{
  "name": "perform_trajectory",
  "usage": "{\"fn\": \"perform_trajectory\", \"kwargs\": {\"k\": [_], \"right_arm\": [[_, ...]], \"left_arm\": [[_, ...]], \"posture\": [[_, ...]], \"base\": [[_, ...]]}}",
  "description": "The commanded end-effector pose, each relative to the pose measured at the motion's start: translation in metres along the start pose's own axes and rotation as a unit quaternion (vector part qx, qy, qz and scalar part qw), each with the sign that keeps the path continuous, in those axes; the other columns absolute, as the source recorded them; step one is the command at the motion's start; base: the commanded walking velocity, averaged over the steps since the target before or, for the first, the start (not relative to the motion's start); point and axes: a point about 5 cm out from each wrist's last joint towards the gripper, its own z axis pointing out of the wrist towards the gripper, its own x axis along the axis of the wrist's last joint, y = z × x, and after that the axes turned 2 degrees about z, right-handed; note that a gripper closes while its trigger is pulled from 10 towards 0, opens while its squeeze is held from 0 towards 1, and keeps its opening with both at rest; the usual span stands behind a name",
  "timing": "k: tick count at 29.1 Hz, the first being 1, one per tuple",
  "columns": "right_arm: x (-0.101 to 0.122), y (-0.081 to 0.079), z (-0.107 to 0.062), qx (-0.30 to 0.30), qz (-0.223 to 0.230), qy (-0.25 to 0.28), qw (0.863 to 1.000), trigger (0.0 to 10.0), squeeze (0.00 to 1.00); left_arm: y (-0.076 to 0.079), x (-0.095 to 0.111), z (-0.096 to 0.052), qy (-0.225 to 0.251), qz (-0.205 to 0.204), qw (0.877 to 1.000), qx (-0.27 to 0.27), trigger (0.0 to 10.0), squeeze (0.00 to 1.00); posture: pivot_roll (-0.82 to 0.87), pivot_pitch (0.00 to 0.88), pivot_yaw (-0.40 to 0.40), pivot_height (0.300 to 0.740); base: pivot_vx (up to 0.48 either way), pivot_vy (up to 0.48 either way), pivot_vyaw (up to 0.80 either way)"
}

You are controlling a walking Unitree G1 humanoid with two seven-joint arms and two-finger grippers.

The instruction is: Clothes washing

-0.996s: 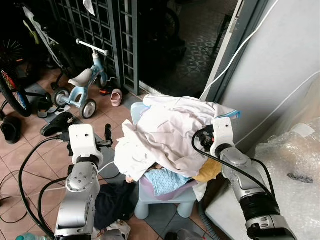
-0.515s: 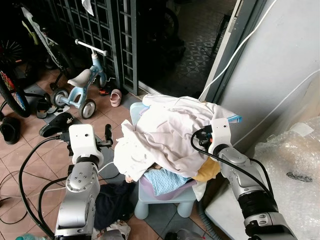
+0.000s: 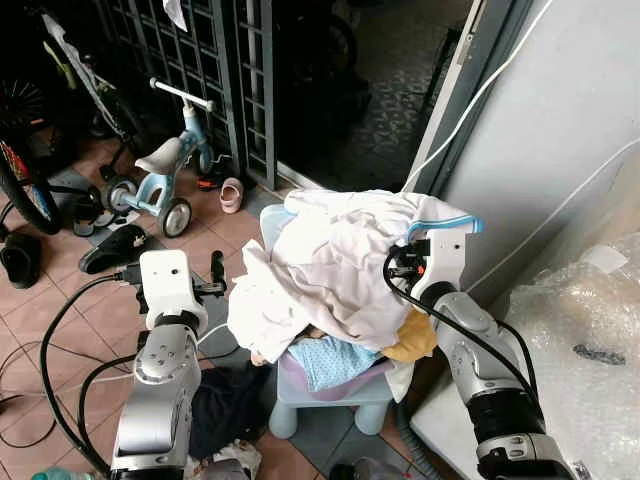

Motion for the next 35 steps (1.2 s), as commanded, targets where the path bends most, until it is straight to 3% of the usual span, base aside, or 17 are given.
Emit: {"fn": "perform_trajectory", "kwargs": {"k": [1, 4, 9, 15, 16, 18, 19, 35], "right_arm": [[0.021, -0.003, -0.002, 0.006, 0.018, 0.057, 0.998, 0.0, 0.0], [0.029, -0.005, -0.003, 0.004, 0.039, 0.077, 0.996, 0.0, 0.0], [0.061, -0.012, -0.01, 0.01, 0.028, 0.147, 0.989, 0.0, 0.0], [0.065, -0.013, -0.014, 0.011, 0.023, 0.156, 0.987, 0.0, 0.0], [0.062, -0.014, -0.016, 0.011, 0.013, 0.149, 0.989, 4.7, 0.0], [0.059, -0.014, -0.016, 0.01, 0.005, 0.143, 0.99, 4.7, 0.0], [0.056, -0.014, -0.017, 0.008, 0.002, 0.137, 0.991, 10.0, 0.0], [0.05, -0.013, -0.016, -0.004, -0.007, 0.118, 0.993, 10.0, 0.0]], "left_arm": [[0.004, 0.003, 0.002, 0.008, 0.008, 1.0, 0.001, 10.0, 0.0], [0.005, 0.006, 0.004, 0.015, 0.012, 1.0, 0.0, 10.0, 0.0], [0.008, 0.01, 0.005, 0.03, 0.022, 0.999, 0.001, 10.0, 0.0], [0.009, 0.008, 0.006, 0.025, 0.023, 0.999, -0.004, 10.0, 0.0], [0.01, 0.008, 0.007, 0.024, 0.022, 0.999, -0.004, 10.0, 0.0], [0.01, 0.008, 0.007, 0.025, 0.021, 0.999, -0.004, 10.0, 0.0], [0.011, 0.008, 0.007, 0.025, 0.021, 0.999, -0.004, 10.0, 0.0], [0.01, 0.006, 0.007, 0.02, 0.019, 1.0, -0.001, 10.0, 0.0]], "posture": [[0.03, 0.0, -0.033, 0.74], [0.03, 0.0, -0.03, 0.74], [0.01, 0.0, -0.021, 0.74], [0.01, 0.0, -0.02, 0.74], [0.0, 0.0, -0.02, 0.74], [0.0, 0.0, -0.021, 0.74], [0.0, 0.0, -0.021, 0.74], [0.01, 0.0, -0.022, 0.74]], "base": [[0.0, 0.0, 0.0], [0.0, 0.0, 0.0], [0.0, 0.0, 0.0], [0.0, 0.0, 0.0], [0.0, 0.0, 0.0], [0.0, 0.0, 0.0], [0.0, 0.0, 0.0], [-0.237, 0.0, -0.04]]}}
